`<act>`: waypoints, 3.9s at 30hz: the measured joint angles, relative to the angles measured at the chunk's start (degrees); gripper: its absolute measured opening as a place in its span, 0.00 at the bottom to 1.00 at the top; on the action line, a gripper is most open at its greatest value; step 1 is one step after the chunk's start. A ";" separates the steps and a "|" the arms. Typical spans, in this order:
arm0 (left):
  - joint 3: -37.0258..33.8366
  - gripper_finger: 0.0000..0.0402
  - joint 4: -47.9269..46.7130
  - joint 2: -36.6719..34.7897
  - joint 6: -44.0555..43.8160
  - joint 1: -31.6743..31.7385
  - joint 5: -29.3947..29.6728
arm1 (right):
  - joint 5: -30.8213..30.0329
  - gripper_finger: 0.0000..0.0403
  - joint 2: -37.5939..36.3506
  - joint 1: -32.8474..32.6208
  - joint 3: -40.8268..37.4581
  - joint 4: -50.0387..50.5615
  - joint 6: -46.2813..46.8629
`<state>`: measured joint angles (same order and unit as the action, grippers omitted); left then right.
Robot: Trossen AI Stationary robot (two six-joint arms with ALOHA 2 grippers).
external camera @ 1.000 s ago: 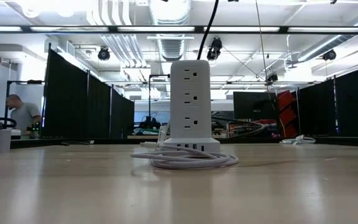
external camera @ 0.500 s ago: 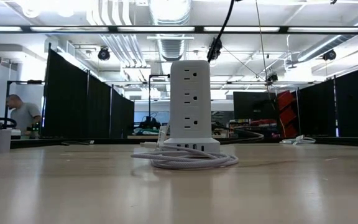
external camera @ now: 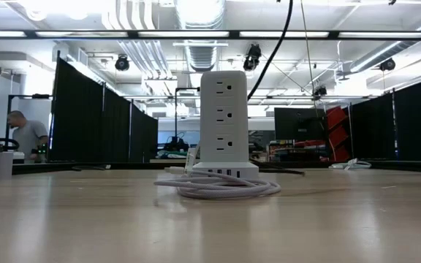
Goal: Plug in charger cables
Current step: Insert the right black charger cable into the top white outlet extension
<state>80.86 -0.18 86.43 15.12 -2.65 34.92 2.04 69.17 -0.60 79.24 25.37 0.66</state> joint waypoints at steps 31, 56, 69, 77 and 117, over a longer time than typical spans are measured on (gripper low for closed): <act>-0.02 0.28 4.07 -1.36 -6.68 0.63 -25.48 | -20.26 0.00 -3.06 -4.61 0.04 8.43 -30.03; -0.02 0.11 1.87 0.63 -8.38 0.83 -25.39 | -20.08 0.00 -0.05 -4.65 -0.02 8.76 -28.09; -0.02 0.04 0.03 0.50 -9.47 0.89 -24.98 | -19.70 0.00 -0.05 -4.69 -0.02 9.02 -21.01; -0.02 0.04 -1.05 0.46 -9.32 0.89 -24.94 | -19.48 0.12 -0.05 -4.76 -0.02 9.13 -16.52; -0.02 0.23 -2.53 -0.20 4.64 0.43 -23.45 | -14.38 0.02 -1.27 -4.14 0.00 9.12 1.29</act>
<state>80.84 -2.71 86.23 19.76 -2.22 11.46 -12.34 67.91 -4.74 79.24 34.49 1.95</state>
